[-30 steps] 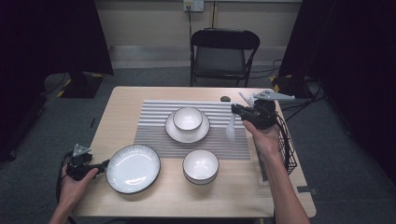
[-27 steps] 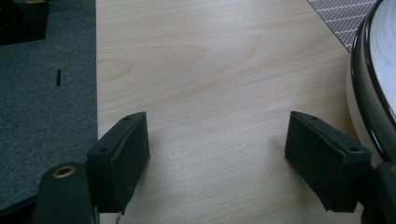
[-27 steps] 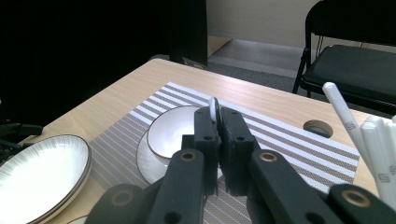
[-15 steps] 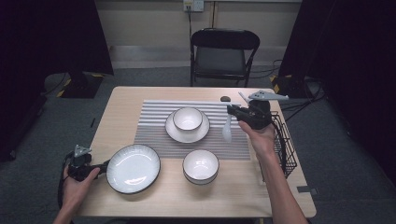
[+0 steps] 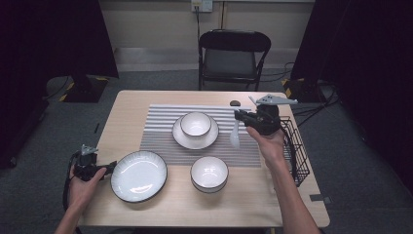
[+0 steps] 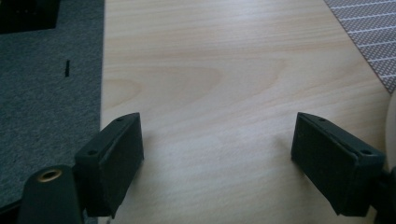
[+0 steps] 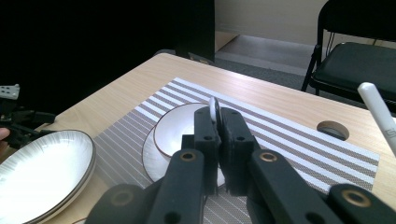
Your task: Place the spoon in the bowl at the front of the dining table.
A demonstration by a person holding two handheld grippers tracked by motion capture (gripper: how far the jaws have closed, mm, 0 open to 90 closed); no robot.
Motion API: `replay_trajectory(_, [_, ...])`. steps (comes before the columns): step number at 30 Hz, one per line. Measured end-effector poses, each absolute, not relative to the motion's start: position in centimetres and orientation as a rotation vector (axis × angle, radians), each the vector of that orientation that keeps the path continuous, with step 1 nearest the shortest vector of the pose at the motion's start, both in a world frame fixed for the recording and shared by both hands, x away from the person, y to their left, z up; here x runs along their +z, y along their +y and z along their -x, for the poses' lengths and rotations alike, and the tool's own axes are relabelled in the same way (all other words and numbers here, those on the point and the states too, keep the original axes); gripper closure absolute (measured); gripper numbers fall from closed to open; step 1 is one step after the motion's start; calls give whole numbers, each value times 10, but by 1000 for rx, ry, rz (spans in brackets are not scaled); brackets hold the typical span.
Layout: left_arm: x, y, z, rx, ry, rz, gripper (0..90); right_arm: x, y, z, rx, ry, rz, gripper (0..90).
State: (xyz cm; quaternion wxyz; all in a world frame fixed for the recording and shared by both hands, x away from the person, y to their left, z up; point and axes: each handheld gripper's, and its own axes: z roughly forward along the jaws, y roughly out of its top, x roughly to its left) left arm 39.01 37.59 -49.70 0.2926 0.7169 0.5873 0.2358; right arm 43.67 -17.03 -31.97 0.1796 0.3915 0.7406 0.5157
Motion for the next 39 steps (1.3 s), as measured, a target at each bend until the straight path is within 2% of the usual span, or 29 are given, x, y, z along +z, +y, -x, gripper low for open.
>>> replay_trajectory(22, [-503,377,-415,666,1531,-1857,154,-327,-162,-449,1440,2097,-1117,866])
replay_trajectory(39, [-503,376,-423,664,1524,-1863,150,-345,-110,-490,1402,2140,-1102,866])
